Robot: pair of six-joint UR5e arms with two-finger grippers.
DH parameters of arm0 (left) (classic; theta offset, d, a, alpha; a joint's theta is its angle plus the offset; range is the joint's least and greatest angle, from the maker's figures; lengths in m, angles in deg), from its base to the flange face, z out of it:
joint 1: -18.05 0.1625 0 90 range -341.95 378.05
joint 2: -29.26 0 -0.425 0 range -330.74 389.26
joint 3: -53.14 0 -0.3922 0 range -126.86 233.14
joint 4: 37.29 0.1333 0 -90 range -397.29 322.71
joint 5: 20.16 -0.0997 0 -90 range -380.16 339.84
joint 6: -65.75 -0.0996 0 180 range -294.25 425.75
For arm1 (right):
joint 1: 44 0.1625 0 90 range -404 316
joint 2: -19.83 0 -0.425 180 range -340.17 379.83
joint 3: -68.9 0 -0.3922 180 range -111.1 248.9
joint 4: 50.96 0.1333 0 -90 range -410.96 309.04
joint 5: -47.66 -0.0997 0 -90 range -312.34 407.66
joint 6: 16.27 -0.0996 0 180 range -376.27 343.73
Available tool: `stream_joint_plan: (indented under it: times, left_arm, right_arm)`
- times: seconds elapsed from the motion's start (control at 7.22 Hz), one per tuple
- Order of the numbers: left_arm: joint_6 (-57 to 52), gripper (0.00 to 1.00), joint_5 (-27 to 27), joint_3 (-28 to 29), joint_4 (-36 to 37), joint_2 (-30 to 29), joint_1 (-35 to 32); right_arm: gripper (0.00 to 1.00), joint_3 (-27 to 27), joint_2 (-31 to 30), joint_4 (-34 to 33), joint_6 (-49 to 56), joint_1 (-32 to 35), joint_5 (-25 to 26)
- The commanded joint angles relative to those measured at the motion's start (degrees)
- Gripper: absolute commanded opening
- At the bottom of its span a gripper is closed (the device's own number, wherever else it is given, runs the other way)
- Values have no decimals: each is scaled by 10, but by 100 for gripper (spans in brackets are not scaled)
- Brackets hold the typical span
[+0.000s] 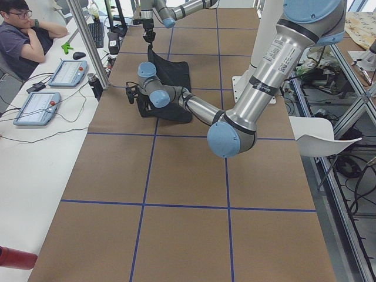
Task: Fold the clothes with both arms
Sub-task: 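Lay the held hem over the collar edge with both grippers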
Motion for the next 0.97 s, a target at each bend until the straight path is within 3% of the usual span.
stream_joint_plan:
  times: [0.0,0.83]
  left_arm:
    - [-1,0,-1,4,-1,-1,0]
    - [5,0,8,-1,6,-24,0]
  right_arm:
    - [0,5,1,0,0,0,4]
    - [0,1,20,4,1,-7,2]
